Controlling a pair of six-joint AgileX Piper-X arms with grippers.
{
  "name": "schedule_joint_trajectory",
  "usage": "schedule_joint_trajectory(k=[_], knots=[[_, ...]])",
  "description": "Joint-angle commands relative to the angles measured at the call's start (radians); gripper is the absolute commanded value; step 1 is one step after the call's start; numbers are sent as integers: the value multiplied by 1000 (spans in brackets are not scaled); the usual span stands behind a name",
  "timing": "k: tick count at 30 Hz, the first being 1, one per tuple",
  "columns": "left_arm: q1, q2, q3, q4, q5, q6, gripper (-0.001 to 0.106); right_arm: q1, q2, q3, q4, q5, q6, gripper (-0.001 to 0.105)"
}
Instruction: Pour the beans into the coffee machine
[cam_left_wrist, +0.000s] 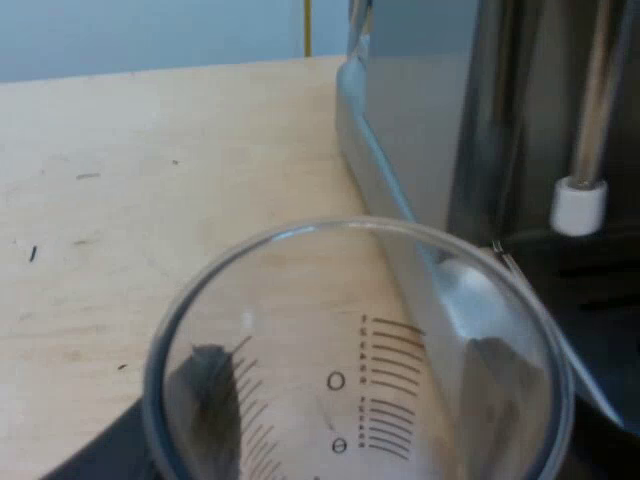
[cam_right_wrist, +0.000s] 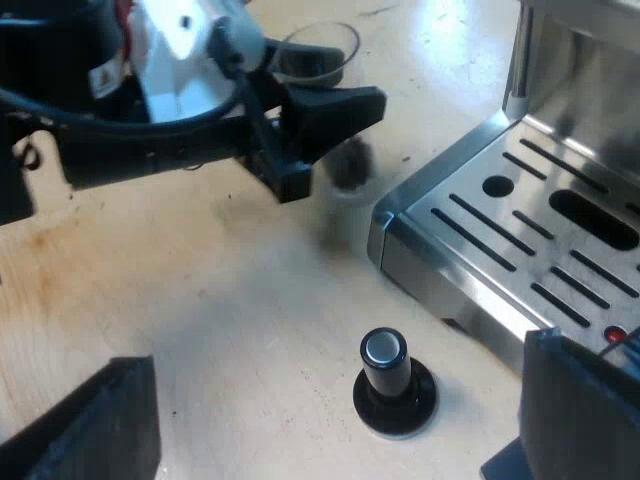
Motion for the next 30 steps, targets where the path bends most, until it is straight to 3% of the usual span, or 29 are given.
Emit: schedule_joint_trajectory(k=[1, 6, 18, 21, 30], knots=[[-2, -79, 12, 51, 17, -11, 22, 4, -3, -9, -19, 3, 1, 79], [-2, -299, 19, 299, 21, 4, 22, 4, -28, -9, -26, 3, 1, 79], [-2, -726, 17, 714, 21, 4, 22, 4, -181, -9, -26, 29, 1, 79], [-2, -795, 13, 814, 21, 4, 22, 4, -215, -9, -26, 41, 1, 79], [-2, -1004, -80, 1252, 43, 4, 22, 4, -330, -9, -26, 169, 1, 79]])
